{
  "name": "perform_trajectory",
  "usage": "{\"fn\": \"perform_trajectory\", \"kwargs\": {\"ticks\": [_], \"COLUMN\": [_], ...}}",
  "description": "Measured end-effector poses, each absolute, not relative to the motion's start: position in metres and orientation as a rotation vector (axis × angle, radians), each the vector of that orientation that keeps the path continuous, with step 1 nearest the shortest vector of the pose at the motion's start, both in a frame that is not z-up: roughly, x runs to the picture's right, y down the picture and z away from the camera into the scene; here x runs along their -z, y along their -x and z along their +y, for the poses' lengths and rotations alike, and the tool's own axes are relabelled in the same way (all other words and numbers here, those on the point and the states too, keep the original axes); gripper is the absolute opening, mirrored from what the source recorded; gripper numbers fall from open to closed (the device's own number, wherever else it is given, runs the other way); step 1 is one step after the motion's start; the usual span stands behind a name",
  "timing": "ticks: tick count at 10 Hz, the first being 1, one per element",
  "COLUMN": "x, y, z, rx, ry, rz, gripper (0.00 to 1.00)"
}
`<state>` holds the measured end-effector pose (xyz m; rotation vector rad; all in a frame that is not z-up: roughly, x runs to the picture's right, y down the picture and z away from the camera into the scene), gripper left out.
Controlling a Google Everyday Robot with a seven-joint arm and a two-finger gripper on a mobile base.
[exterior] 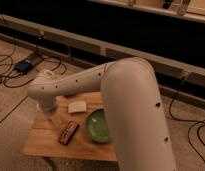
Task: Place the ceramic cup in the ceramic bowl
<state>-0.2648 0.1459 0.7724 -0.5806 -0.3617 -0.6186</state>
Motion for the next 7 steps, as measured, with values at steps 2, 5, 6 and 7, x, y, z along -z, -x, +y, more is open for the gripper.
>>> {"fn": "perform_trajectory", "kwargs": {"ticks": [2,5,6,7], "x": [-0.788,-0.797,-0.797,-0.794], "y": [0.267,0.271,0.27,0.269], "z": [0.145,0.145,0.145,0.143], "rx": [0.623,0.63,0.63,0.629], "ry": [0.579,0.574,0.571,0.564], "rz": [-0.349,-0.348,-0.349,-0.354], "gripper": [0.73,0.43,0.34,0.23]}}
